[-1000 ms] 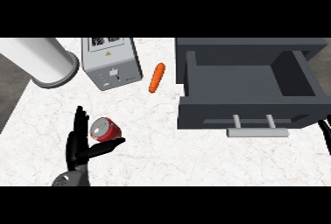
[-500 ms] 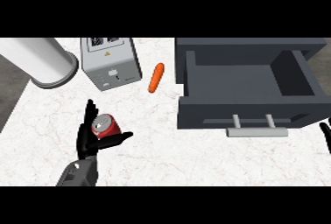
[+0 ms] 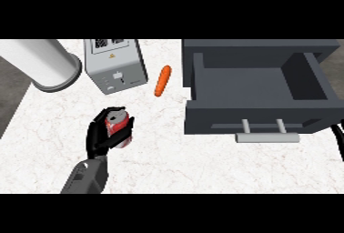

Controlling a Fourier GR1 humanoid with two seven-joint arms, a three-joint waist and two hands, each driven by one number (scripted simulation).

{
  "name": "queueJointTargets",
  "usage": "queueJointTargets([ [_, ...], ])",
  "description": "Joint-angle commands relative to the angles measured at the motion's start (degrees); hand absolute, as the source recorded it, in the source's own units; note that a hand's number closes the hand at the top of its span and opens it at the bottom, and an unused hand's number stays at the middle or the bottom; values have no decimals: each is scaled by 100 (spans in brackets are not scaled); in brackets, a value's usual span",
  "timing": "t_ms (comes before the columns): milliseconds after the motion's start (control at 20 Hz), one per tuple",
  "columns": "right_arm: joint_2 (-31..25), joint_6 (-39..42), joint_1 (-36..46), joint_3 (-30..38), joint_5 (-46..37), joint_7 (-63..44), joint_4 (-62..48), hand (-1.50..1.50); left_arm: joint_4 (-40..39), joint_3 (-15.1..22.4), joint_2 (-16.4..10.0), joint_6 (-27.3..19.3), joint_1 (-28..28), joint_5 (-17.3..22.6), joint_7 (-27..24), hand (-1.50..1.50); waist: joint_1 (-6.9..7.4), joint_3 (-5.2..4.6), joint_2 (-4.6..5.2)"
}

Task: Pick up the can, place it into the drawer and close the drawer

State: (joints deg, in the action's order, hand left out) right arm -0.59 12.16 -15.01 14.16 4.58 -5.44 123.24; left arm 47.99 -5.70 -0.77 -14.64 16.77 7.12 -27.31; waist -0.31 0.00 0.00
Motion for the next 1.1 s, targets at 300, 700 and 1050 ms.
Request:
queueJointTargets([
  [300,56,-85,-289,-45,157,-340,645,-150,809,342,-294,495,-10,342,391,150,2,-1,-6],
  [700,58,5,-132,-23,33,217,-114,-150,1140,48,-876,1239,-87,629,661,150,15,1,-2],
  [1050,-93,10,-188,142,207,164,21,-150,2517,660,-586,793,-126,280,1664,150,32,4,-14],
])
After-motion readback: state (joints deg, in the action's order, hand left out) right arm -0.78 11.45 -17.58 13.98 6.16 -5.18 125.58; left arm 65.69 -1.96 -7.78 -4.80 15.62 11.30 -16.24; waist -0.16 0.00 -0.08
